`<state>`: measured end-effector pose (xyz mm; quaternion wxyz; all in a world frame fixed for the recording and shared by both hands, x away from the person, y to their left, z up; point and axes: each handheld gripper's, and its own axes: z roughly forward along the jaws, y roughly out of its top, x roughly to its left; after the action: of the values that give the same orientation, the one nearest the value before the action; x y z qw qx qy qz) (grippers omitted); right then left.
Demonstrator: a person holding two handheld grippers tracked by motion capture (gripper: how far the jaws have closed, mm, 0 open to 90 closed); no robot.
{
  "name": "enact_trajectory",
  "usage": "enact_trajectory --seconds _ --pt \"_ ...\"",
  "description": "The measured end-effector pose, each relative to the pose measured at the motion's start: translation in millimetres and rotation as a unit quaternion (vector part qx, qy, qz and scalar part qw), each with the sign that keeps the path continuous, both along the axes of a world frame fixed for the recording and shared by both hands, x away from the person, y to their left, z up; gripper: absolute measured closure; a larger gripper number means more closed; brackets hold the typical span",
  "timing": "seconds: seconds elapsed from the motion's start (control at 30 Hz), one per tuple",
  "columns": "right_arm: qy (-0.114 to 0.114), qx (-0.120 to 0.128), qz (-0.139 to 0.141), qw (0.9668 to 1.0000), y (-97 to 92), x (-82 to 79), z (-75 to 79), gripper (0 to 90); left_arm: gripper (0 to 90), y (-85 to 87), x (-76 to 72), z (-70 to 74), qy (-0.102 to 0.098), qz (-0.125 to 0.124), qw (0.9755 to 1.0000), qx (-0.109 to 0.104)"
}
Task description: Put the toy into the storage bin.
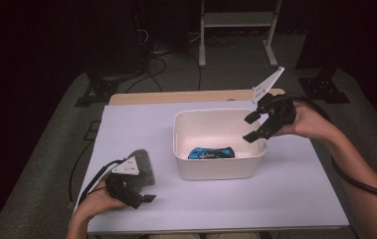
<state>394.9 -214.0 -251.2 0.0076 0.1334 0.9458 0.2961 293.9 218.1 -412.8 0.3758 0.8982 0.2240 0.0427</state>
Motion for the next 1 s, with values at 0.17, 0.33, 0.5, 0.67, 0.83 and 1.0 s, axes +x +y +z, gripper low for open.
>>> enact_trajectory --seconds 0.17,0.33,0.5,0.67,0.83,1.0 --pt "-0.002 0.014 -0.013 0.9998 -16.8 -5.3 3.4 25.6 9.6 -0.6 0.2 -0.4 0.002 -0.001 1.0 0.001" --pt "-0.007 0.019 -0.022 0.9996 -30.6 -10.7 2.2 24.8 9.6 -0.2 0.4 -0.1 0.002 0.001 1.0 0.0" --pt "-0.005 0.022 -0.031 0.9993 -43.8 -14.8 -1.5 24.7 9.6 0.1 0.5 -0.7 0.002 0.0 1.0 0.003" --pt "-0.003 0.022 -0.039 0.999 -56.2 -19.6 -7.4 24.2 9.6 -0.6 0.5 -2.0 0.006 -0.001 1.0 0.003" --pt "-0.001 0.026 -0.049 0.9985 -70.8 -25.0 -15.5 23.7 9.6 -0.2 0.6 -2.1 0.006 0.0 1.0 0.002" --pt "0.002 0.04 -0.058 0.9975 -82.4 -31.3 -24.1 22.1 9.6 -1.1 0.3 -2.2 0.006 -0.001 1.0 0.003"
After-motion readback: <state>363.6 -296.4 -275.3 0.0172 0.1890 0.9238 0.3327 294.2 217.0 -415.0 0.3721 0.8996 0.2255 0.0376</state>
